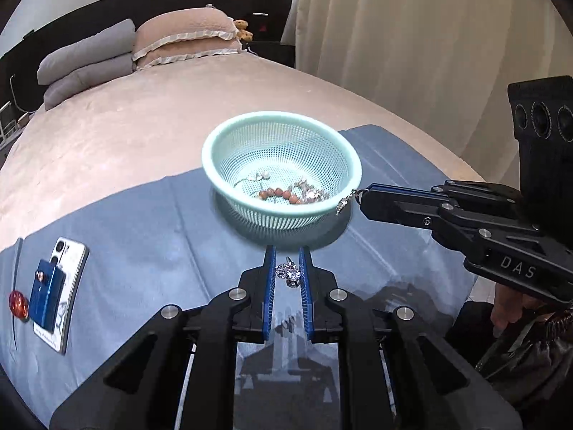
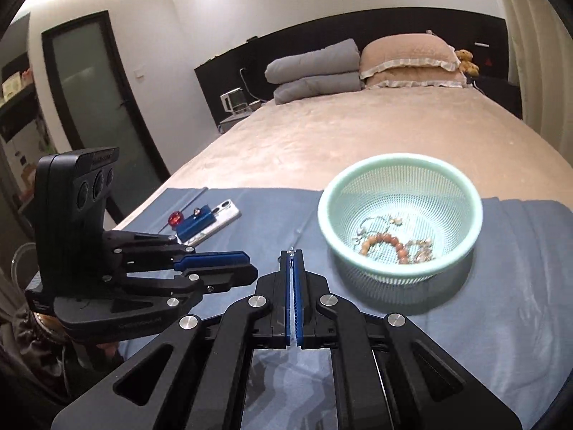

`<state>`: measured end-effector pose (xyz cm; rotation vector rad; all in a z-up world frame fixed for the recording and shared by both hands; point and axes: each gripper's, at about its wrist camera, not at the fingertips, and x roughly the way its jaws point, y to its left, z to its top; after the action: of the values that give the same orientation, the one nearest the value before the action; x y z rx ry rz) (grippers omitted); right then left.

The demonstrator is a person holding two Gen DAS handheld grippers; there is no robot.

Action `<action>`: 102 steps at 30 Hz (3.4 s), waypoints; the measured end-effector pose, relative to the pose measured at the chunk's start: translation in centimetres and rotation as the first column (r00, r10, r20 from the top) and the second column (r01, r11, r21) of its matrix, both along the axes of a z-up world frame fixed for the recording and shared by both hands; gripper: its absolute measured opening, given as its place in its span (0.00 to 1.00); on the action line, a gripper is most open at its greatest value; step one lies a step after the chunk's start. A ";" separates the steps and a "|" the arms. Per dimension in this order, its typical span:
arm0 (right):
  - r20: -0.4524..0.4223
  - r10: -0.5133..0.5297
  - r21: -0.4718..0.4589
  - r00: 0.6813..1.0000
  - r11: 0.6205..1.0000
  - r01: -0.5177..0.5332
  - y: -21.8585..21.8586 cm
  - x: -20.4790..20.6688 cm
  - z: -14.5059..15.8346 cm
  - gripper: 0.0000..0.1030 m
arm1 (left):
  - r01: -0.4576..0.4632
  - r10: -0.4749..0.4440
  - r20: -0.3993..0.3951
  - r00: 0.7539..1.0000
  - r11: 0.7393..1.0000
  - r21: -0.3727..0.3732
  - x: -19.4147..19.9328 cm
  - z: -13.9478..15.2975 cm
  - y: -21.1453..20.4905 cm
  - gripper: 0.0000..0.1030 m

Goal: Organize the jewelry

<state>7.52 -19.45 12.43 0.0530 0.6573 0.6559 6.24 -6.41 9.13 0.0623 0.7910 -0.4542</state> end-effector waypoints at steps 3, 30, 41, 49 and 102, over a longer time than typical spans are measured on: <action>0.036 -0.022 -0.010 0.999 1.000 0.022 -1.0 1.0 1.4 0.02 | 0.012 -0.012 0.016 1.000 1.000 0.028 1.6 0.5 -1.4 0.13; -0.075 -0.159 -0.076 0.984 0.985 0.153 -5.2 10.1 -5.6 0.03 | 0.056 -0.053 -0.100 0.994 0.998 0.031 13.1 -5.3 -5.9 0.13; -0.057 -0.192 -0.094 0.980 0.978 0.186 -5.3 9.8 -5.1 0.07 | 0.029 -0.024 -0.085 0.996 0.998 0.051 12.5 -4.3 -5.4 0.14; 0.033 -0.283 -0.077 0.958 0.955 0.285 -6.5 6.9 -2.3 0.81 | -0.052 0.049 0.035 0.998 0.995 0.080 9.3 -1.8 -4.2 0.79; 0.079 -0.360 -0.081 0.930 0.927 0.366 -7.6 -6.9 -4.3 0.92 | -0.227 0.216 0.132 0.968 0.971 0.074 -5.6 -4.7 -2.3 0.94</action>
<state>0.60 -27.01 8.09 0.0642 0.5969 0.2664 0.63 -8.75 4.48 0.0829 0.6871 -0.2010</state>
